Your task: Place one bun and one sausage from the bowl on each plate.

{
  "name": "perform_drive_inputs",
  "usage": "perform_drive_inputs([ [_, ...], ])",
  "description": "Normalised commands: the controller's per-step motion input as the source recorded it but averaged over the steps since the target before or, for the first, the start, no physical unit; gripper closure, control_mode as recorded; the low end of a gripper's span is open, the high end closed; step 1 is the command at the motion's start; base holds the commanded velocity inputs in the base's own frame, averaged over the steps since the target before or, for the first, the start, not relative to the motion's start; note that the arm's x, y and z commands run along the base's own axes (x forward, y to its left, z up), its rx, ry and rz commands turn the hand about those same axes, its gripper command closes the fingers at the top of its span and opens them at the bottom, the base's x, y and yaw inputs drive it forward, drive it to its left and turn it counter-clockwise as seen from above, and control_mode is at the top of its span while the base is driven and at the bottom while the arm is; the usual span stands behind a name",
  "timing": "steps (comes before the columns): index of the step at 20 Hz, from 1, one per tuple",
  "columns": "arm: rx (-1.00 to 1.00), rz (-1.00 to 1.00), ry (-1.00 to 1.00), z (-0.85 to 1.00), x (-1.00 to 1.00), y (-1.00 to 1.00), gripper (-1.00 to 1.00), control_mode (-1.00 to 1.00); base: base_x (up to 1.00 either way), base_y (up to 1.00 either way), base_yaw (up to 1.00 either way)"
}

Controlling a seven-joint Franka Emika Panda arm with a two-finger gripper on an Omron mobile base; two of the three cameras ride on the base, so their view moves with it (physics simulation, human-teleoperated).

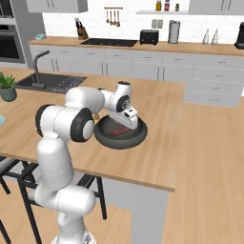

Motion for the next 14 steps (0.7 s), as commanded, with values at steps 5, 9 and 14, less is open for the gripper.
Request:
perform_drive_inputs([
  [5,0.00,0.00,0.00,-0.32,0.00,0.02,-1.00,-1.00,0.00,0.00,0.00],
  [9,0.00,0.00,0.00,-0.28,0.00,0.04,-1.00,-1.00,0.00,0.00,0.00],
  [14,0.00,0.00,0.00,-0.31,0.00,0.12,-1.00,-1.00,0.00,0.00,0.00],
])
